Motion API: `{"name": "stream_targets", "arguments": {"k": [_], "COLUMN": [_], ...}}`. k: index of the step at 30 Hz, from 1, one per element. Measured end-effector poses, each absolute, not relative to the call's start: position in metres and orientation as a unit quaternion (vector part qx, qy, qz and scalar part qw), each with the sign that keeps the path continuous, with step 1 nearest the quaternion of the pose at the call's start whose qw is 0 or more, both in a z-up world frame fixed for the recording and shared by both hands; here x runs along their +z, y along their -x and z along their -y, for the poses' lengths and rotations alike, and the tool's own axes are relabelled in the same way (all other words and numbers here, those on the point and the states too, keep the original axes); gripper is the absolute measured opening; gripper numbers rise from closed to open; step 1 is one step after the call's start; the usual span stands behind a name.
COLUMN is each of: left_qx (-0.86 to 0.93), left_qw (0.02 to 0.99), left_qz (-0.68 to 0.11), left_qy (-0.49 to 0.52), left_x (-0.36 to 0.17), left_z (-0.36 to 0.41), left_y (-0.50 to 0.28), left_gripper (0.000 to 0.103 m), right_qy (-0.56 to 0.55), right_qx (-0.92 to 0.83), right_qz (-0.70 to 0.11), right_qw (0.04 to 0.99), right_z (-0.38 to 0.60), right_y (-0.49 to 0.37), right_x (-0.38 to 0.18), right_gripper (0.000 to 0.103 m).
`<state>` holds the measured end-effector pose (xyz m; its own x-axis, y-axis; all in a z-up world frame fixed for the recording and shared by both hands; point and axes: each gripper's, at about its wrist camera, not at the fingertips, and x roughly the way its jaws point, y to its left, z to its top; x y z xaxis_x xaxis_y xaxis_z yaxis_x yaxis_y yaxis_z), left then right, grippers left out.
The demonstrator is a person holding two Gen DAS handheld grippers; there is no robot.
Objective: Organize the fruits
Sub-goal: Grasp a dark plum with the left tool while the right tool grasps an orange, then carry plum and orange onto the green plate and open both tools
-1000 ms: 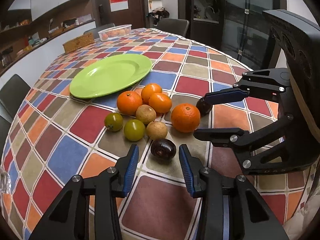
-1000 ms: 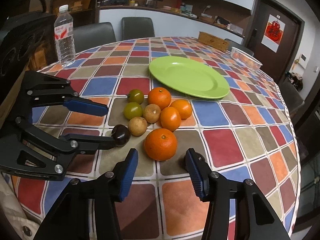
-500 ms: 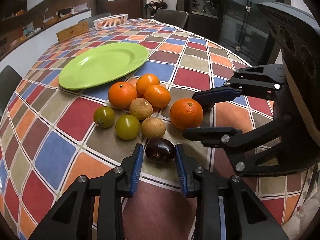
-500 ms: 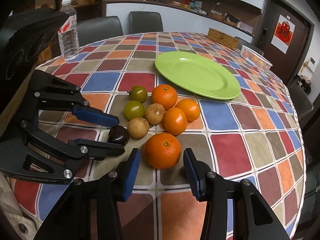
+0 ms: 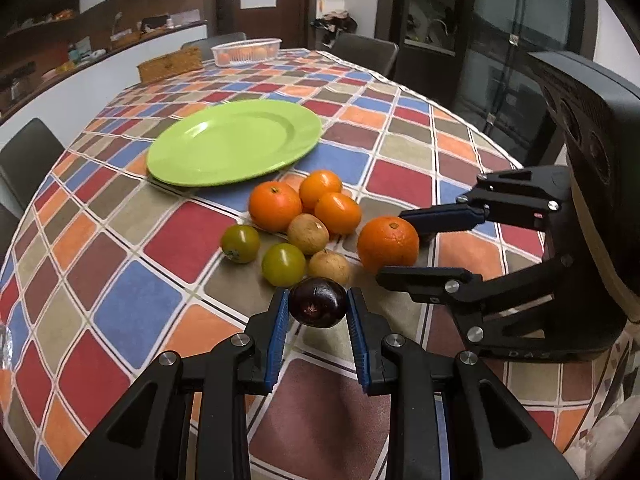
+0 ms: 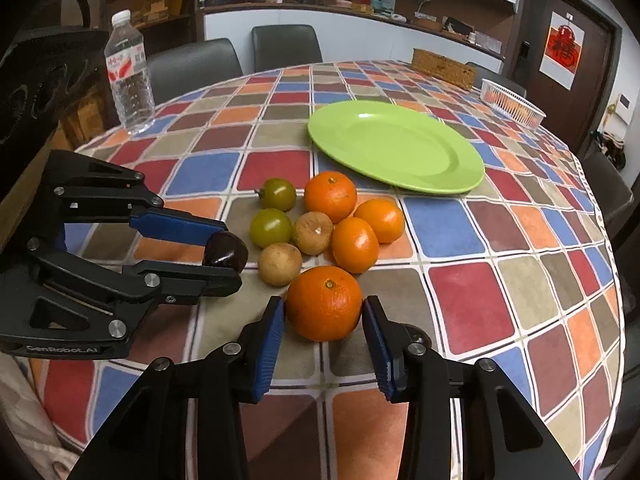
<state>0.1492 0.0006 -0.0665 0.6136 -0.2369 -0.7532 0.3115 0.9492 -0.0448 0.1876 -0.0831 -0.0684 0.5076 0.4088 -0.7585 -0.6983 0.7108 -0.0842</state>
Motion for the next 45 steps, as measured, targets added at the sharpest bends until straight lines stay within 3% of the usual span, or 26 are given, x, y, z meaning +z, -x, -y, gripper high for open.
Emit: {"name": "stream_targets", "arguments": {"k": [23, 45], "left_qx": [-0.105, -0.097], "left_qw": [0.933, 0.905], "left_qz": [-0.345, -0.414], "left_qy": [-0.012, 0.030], "left_x": [-0.013, -0.028], "left_z": [-0.022, -0.058], "left_y": [-0.166, -0.297], "left_gripper": [0.029, 0.029], "right_qy": [0.130, 0.123], "right_qx": [0.293, 0.264], "right_qz": [-0.321, -0.390], "right_qw": [0.891, 0.874], "right_z": [0.084, 0.055], "right_y": [-0.195, -0.322], "right_x": [-0.009, -0.014], "right_gripper": [0.041, 0.041]}}
